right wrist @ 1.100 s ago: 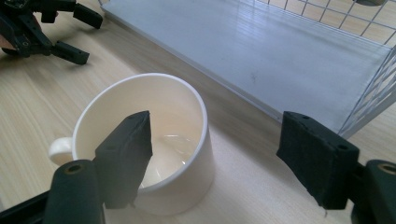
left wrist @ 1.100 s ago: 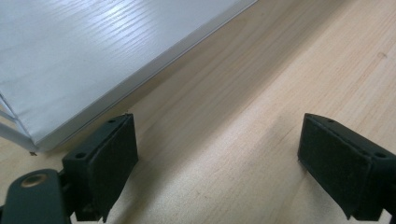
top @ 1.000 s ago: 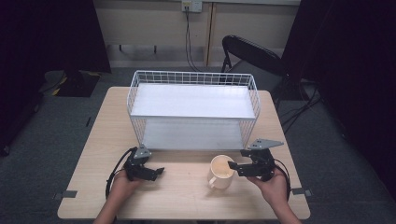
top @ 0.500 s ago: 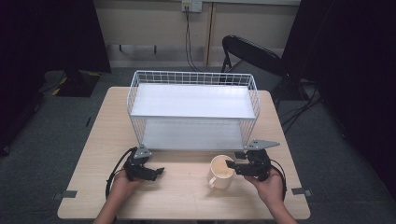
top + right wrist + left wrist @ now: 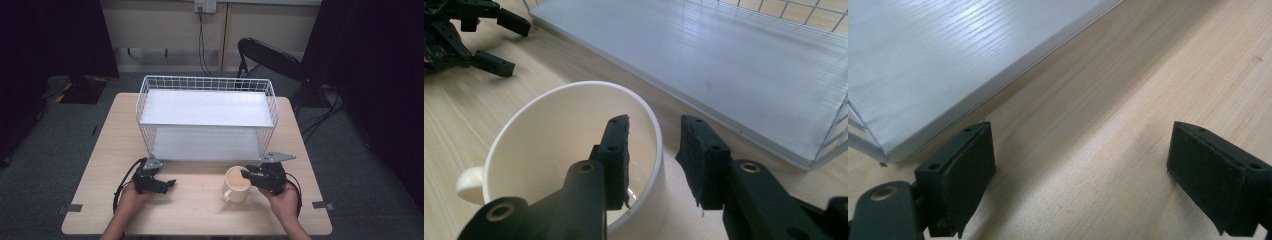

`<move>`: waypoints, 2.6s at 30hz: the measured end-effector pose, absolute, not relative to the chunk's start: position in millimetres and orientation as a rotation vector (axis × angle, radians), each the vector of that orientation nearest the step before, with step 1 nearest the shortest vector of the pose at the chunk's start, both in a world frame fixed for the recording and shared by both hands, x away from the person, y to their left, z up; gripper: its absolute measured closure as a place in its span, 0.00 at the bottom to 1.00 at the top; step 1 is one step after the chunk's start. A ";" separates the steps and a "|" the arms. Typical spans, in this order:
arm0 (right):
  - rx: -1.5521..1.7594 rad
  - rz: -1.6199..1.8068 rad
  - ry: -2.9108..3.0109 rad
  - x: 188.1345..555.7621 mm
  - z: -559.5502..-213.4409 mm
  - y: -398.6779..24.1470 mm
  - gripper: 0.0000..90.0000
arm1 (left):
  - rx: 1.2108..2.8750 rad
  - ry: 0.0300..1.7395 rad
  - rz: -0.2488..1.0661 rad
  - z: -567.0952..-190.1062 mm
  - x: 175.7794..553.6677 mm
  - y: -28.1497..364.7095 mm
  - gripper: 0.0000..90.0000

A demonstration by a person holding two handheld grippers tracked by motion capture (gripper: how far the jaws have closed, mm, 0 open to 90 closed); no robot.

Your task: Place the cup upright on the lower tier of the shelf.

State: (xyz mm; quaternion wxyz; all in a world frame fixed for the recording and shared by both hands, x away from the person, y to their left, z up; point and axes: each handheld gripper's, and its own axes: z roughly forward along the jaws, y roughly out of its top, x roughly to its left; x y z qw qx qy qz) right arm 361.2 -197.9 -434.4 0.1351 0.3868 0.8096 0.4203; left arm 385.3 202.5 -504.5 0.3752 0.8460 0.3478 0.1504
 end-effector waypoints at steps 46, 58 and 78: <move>1.155 1.148 2.212 380.1 -423.2 -193.1 0.91 | 2.165 0.890 0.385 -504.5 385.3 202.6 0.13; 1.168 1.131 2.127 388.3 -420.4 -190.3 0.91 | 2.165 0.890 0.385 -504.5 385.3 202.6 0.13; 1.190 1.108 2.036 399.3 -419.7 -185.1 0.91 | 2.165 0.890 0.385 -504.5 385.3 202.6 0.13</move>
